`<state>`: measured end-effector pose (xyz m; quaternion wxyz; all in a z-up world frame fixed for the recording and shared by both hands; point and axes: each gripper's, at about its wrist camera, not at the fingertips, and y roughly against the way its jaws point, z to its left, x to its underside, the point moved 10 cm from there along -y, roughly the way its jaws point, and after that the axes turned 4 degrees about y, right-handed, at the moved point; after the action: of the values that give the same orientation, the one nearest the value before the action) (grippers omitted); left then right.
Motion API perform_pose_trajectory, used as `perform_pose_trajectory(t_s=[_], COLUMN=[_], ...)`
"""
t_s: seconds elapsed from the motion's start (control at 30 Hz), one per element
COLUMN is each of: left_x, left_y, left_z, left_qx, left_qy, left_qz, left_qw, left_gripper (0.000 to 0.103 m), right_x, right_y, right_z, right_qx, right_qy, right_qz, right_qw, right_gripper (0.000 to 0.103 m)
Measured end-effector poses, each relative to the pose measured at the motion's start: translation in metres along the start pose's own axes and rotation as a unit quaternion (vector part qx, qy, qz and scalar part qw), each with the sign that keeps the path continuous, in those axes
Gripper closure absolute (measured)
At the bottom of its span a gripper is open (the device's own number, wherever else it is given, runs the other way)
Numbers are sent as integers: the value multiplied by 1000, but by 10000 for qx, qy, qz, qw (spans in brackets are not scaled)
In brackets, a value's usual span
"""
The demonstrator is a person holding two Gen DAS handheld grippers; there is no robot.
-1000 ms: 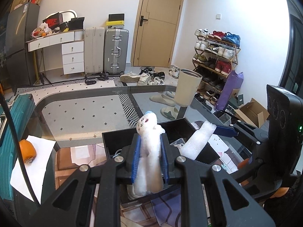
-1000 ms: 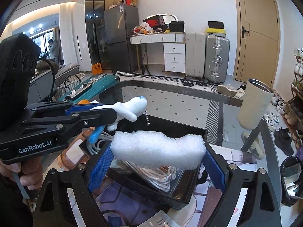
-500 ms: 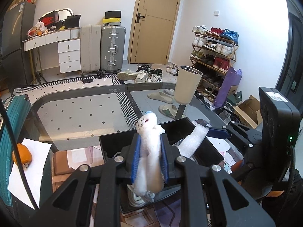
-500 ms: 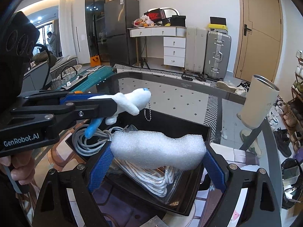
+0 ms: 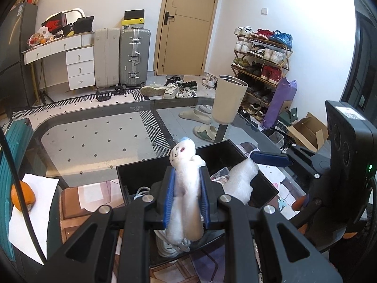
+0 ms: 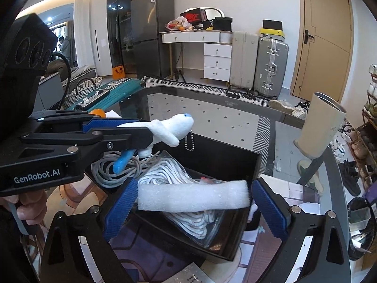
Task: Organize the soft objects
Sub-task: 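Carry the foam strip and plush doll over the black box, then lower the foam and doll into the box and open both tools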
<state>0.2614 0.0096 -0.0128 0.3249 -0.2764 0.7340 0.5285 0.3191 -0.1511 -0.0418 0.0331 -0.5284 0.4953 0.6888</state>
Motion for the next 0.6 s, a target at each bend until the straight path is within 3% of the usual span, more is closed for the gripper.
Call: perform_pose_trajectory(t_s=[0.4, 0.6], left_x=[11, 17], left_y=[-15, -20], left_z=[-14, -14], left_qx=[15, -86], left_qy=[-374, -326], left_qz=[320, 458], left_qw=[9988, 9984], left_gripper=[85, 79], right_x=[6, 9], right_y=[22, 27], right_z=[-13, -12], right_qx=[141, 76], right_qy=[-98, -160], right_qz=[-107, -93], right_qw=[9998, 9998], right_gripper=[2, 1])
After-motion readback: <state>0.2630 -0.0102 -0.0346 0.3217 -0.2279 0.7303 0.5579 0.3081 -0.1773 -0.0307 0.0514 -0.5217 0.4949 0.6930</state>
